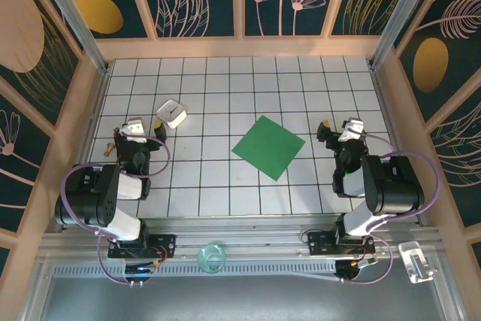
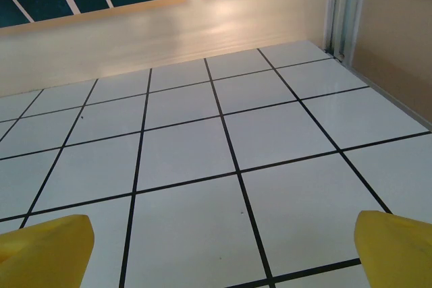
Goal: Fold a paper plane with a square sheet of paper (pick it up from the middle)
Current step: Move the square sheet of paper to the center of the table.
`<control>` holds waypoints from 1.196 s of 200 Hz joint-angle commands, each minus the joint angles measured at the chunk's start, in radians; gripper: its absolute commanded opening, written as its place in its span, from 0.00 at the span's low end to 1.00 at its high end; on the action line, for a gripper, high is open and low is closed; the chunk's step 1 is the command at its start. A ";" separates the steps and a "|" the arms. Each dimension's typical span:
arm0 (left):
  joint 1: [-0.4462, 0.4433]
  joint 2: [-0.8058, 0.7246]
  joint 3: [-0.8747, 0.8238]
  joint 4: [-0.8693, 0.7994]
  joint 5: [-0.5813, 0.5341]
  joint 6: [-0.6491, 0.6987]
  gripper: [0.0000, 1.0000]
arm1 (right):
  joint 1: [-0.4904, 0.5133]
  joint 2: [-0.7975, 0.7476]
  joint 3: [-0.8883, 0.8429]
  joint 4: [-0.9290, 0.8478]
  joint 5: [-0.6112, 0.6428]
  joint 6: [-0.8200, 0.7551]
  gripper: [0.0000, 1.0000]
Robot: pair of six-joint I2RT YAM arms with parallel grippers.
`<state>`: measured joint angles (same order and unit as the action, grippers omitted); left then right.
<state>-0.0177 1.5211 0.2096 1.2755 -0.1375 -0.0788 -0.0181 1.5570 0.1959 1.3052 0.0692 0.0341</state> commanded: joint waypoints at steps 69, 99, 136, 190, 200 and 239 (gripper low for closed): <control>0.007 0.005 0.014 0.034 0.021 0.013 0.99 | 0.002 0.009 0.014 0.044 -0.010 -0.011 0.99; 0.007 0.004 0.016 0.033 0.004 0.006 0.99 | 0.002 0.008 0.015 0.043 -0.008 -0.011 0.99; 0.007 0.005 0.017 0.030 -0.017 -0.003 0.99 | 0.002 0.009 0.014 0.044 -0.009 -0.010 0.99; 0.007 0.005 0.017 0.029 -0.020 -0.003 0.99 | 0.001 0.009 0.015 0.043 -0.009 -0.010 0.99; 0.007 0.004 0.018 0.029 -0.020 -0.003 0.99 | 0.002 0.009 0.013 0.044 -0.008 -0.011 0.99; 0.007 -0.022 -0.001 0.048 -0.038 -0.014 0.99 | 0.018 -0.055 0.019 -0.015 0.077 -0.006 0.99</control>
<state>-0.0177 1.5211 0.2096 1.2762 -0.1501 -0.0792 -0.0158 1.5566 0.1959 1.3048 0.0761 0.0341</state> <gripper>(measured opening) 0.988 0.992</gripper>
